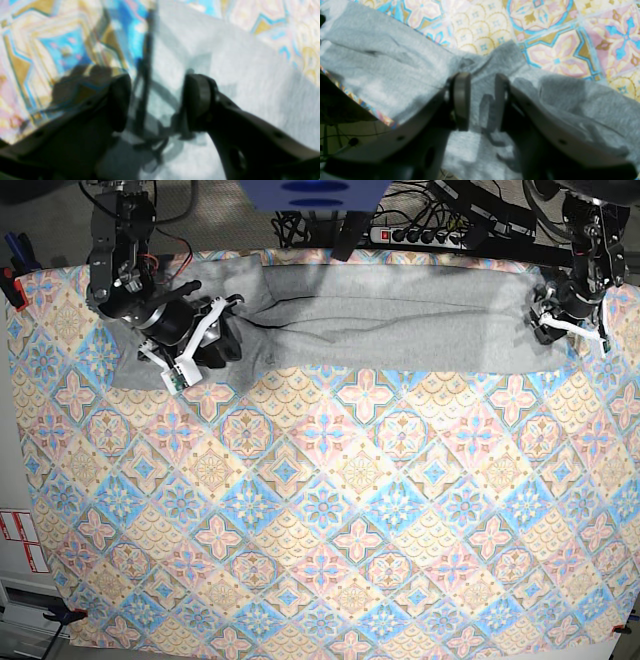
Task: Fold the T-shirt properly
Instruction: 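Grasp the strip's end with the left gripper and drag it outward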
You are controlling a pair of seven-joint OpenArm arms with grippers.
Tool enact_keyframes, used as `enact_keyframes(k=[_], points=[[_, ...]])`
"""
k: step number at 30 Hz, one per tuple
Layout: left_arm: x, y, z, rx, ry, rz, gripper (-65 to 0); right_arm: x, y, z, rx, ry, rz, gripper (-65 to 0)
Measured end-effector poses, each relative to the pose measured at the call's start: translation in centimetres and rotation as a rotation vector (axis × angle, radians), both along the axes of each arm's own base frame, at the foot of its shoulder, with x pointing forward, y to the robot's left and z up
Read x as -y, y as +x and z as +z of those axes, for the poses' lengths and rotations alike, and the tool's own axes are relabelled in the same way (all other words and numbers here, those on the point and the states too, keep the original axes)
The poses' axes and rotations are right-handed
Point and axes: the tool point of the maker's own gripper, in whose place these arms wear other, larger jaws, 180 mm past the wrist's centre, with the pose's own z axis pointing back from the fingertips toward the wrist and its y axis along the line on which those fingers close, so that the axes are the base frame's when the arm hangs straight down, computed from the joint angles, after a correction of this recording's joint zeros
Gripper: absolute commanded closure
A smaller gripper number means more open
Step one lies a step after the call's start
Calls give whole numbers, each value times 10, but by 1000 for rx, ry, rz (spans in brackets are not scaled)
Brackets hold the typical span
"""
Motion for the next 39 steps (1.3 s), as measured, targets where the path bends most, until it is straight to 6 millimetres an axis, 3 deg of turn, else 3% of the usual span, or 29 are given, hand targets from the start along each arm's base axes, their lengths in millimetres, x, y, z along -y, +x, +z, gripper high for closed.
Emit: enact_keyframes(k=[7, 13, 19, 21, 24, 30, 36, 39], points=[[-1, 2, -4, 4, 3, 3, -347, 0, 0, 0, 1, -1, 1, -165], [29, 5, -12, -1, -24, -125, -107, 0, 0, 0, 0, -1, 1, -165], [60, 8, -14, 38, -106, -226, -73, 0, 0, 0, 0, -1, 1, -165], [61, 9, -13, 44, -109, -225, -10, 0, 0, 0, 1, 0, 1, -165], [52, 11, -9, 47, -112, -199, 0, 0, 0, 0, 1, 0, 0, -165], [29, 37, 7, 120, -115, -74, 0, 1, 0, 0, 0, -5, 2, -165], [-5, 69, 40, 196, -33, -86, 0, 0, 0, 0, 1, -1, 1, -165], [-4, 68, 43, 190, -26, -99, 0, 0, 0, 1, 2, 0, 2, -165]])
